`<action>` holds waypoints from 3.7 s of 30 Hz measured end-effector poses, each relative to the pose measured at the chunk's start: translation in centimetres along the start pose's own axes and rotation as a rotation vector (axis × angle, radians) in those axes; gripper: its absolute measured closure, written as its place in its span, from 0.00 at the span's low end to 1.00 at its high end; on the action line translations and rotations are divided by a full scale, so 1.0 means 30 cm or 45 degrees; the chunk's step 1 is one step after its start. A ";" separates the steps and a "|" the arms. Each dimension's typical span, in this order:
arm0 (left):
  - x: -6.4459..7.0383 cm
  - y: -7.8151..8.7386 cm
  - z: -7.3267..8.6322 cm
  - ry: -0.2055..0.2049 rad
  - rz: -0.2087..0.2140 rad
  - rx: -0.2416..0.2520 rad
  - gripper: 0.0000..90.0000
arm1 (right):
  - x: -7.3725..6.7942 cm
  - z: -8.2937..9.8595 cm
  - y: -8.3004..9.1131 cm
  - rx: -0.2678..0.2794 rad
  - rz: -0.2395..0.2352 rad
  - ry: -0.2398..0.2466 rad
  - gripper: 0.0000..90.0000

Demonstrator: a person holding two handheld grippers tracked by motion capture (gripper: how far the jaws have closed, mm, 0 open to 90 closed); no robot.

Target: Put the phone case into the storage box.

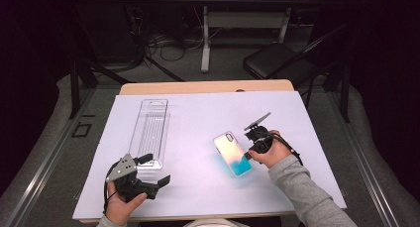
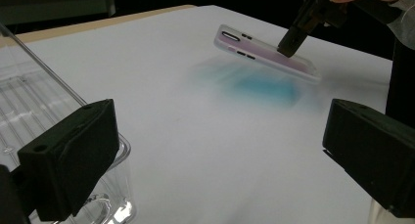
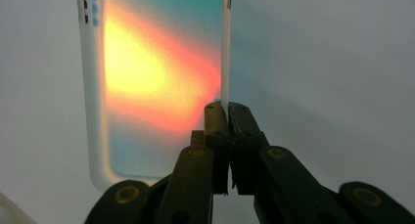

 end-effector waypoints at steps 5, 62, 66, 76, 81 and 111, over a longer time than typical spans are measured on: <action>-0.004 -0.002 0.005 0.001 -0.006 -0.012 0.00 | -0.002 -0.011 0.009 0.010 0.011 0.019 0.97; -0.004 -0.129 -0.085 0.145 -0.010 -0.052 0.03 | -0.027 -0.057 0.007 0.210 0.015 0.005 0.97; 0.006 -0.163 -0.099 0.145 -0.006 -0.068 0.03 | -0.036 -0.064 0.008 0.242 0.007 0.000 0.97; -0.001 -0.207 -0.125 0.174 0.002 -0.053 0.04 | -0.041 -0.089 0.032 0.364 0.008 0.019 0.97; -0.005 -0.221 -0.135 0.181 0.000 -0.048 0.04 | -0.039 -0.095 0.036 0.394 0.016 0.027 0.97; -0.055 -0.325 -0.271 0.210 -0.052 0.015 0.10 | -0.083 -0.204 0.043 0.593 0.014 0.040 0.98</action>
Point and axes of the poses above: each handheld gripper's, and its own axes: y roughly backward along the jaws, z roughly out of its underside, x roughly to its right, the point moved 8 cm from there along -y, roughly forward along the jaws, and after that the axes turned 1 degree about y, right-handed, at the moved point
